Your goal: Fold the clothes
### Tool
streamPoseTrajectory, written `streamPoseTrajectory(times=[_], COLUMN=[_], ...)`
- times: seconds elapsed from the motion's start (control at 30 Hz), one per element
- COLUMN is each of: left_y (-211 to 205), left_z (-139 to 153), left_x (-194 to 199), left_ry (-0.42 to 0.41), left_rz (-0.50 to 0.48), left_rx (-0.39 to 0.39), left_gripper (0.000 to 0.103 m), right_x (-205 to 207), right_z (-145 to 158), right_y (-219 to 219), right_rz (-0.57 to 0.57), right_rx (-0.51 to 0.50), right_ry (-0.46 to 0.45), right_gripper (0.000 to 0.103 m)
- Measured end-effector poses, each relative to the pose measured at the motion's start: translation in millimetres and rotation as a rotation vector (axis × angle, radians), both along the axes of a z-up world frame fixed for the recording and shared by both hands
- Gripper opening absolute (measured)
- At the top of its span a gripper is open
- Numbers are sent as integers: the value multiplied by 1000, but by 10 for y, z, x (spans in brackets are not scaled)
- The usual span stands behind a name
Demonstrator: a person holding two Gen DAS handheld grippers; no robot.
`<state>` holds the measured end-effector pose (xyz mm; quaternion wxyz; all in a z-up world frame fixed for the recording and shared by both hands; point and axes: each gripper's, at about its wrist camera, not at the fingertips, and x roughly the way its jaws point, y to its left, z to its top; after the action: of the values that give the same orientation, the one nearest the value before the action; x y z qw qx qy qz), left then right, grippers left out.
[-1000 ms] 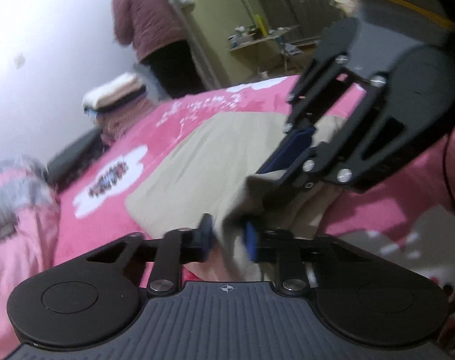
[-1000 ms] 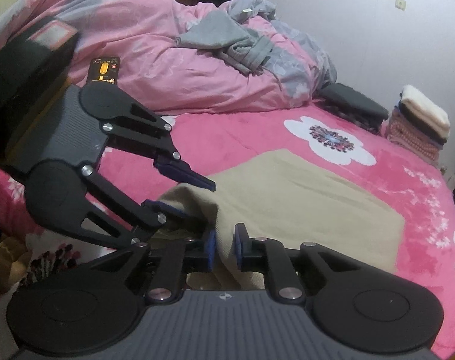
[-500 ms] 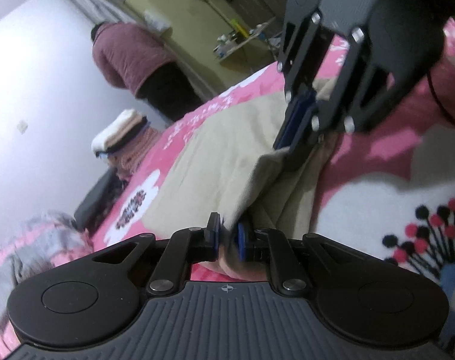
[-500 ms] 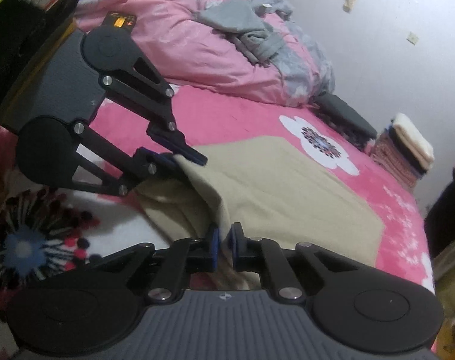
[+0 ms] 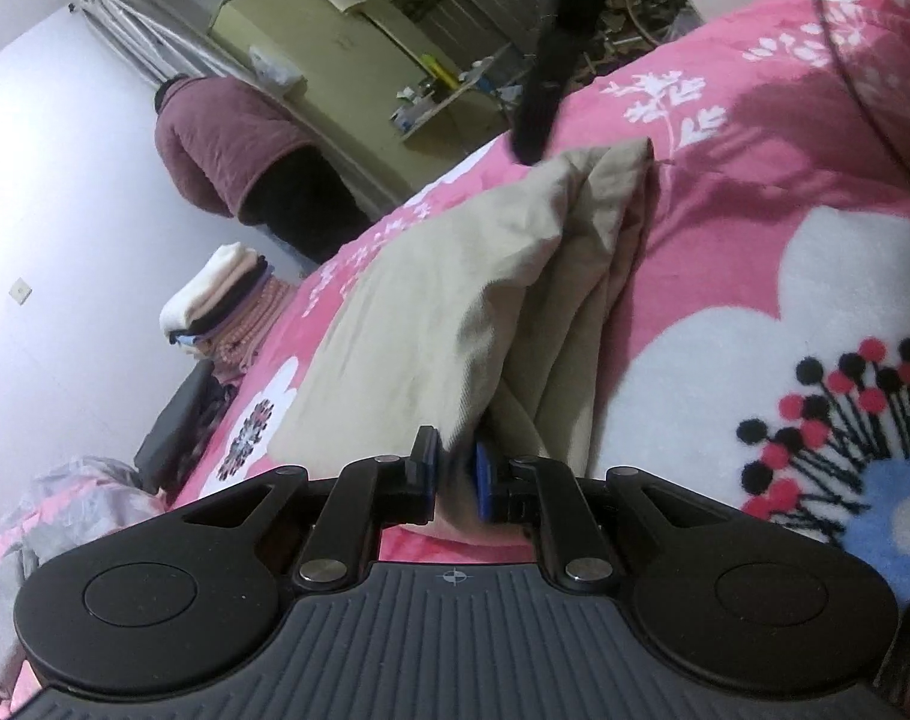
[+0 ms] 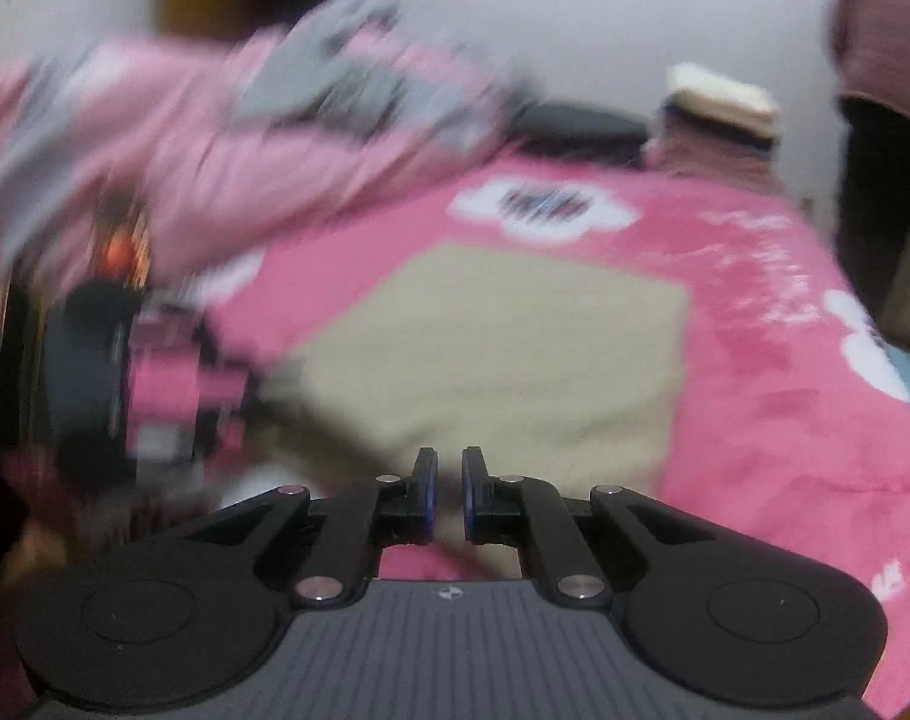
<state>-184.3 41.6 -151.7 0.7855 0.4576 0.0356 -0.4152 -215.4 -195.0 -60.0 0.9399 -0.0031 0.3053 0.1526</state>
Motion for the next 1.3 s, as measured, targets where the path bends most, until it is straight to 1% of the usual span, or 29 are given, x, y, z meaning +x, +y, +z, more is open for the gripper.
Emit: streamPoseTrajectory(times=[0.07,0.13,0.23,0.27,0.37,0.4,0.47,0.57,0.63,0.77,0.87,0.9,0.93,1.0,1.13,1.23,1.3], left_y=[4,-1,1,10,121,181,305,383,309,-153,-336,-371,-350,-320,-264,-240,-235], left_z=[2,3,27,65,282,374,560,810,927,842,584,462,369,306,207,178,152], left_x=[13,31,4,16,100,138,207,289,357,433,368,338,291,245,174,161,143], left_ry=[2,7,22,47,200,263,358,415,425,458,463,461,440,409,359,348,339], left_rz=[-5,-12,-11,-5,32,49,95,143,148,121,109,105,105,104,103,103,99], left_rx=[7,14,21,14,-43,-74,-141,-238,-294,-262,-179,-130,-101,-101,-105,-108,-106], left_gripper=[12,12,12,13,15,15,15,15,16,19,19,19,19,20,20,21,24], right_x=[99,137,72,64,59,52,36,44,33,45,63,69,73,81,127,166,166], right_z=[-64,-260,-403,-409,-414,-422,-440,-456,-457,-450,-438,-434,-433,-430,-371,-208,-64], right_y=[12,7,-70,-74,-65,-73,-95,-119,-115,-103,-92,-90,-91,-83,-37,14,69], right_rz=[-5,-23,-46,-53,-66,-68,-73,-83,-87,-100,-110,-116,-121,-129,-130,-141,-136], right_rx=[-28,-97,-60,-56,-58,-52,-35,-19,-24,-22,-23,-21,-17,-15,-46,-61,-44], right_ry=[8,72,84,84,79,78,76,76,73,84,95,101,106,116,141,154,120], right_gripper=[8,8,8,8,8,8,8,8,8,8,8,8,8,8,8,9,9])
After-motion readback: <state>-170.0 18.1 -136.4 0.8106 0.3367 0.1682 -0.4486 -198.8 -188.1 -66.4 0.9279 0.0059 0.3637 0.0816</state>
